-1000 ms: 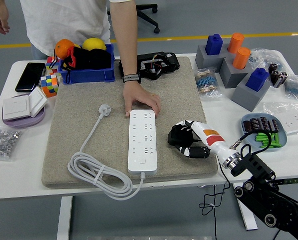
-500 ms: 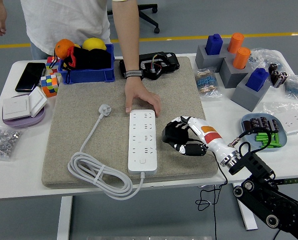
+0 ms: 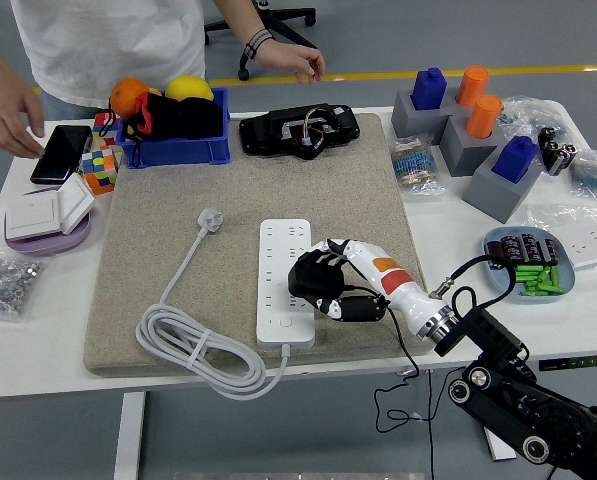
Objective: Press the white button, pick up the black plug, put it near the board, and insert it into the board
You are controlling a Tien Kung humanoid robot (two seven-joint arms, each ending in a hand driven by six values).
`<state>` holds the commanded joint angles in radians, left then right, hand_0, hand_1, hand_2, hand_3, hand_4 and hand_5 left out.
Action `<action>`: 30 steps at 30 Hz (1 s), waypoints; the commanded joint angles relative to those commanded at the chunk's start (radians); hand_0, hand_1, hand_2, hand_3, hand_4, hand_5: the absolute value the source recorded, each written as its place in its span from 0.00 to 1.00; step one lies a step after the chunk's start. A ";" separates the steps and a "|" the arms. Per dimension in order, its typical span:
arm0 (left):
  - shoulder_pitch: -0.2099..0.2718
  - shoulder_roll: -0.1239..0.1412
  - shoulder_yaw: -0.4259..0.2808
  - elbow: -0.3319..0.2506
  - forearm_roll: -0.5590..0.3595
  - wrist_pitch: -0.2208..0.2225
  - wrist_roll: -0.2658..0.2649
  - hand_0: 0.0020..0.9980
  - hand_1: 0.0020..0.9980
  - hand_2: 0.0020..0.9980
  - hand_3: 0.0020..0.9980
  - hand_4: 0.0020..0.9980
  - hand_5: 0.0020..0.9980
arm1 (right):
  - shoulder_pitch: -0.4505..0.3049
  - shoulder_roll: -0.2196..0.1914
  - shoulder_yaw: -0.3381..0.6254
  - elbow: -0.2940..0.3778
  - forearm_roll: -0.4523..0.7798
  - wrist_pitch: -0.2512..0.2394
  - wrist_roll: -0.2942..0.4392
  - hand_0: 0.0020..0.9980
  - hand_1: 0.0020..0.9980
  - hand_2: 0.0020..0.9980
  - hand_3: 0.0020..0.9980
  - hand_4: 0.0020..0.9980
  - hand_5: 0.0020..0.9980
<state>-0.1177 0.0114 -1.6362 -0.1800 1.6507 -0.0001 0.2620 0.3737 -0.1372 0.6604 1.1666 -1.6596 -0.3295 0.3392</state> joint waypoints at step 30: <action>0.001 -0.001 -0.004 0.000 -0.002 0.002 -0.002 0.47 0.50 0.51 0.58 0.59 0.26 | 0.033 0.027 -0.028 -0.082 -0.020 -0.005 0.017 0.44 0.35 0.38 0.56 0.72 0.00</action>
<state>-0.1172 0.0099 -1.6404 -0.1800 1.6490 0.0017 0.2596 0.4072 -0.1101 0.6321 1.0845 -1.6796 -0.3348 0.3560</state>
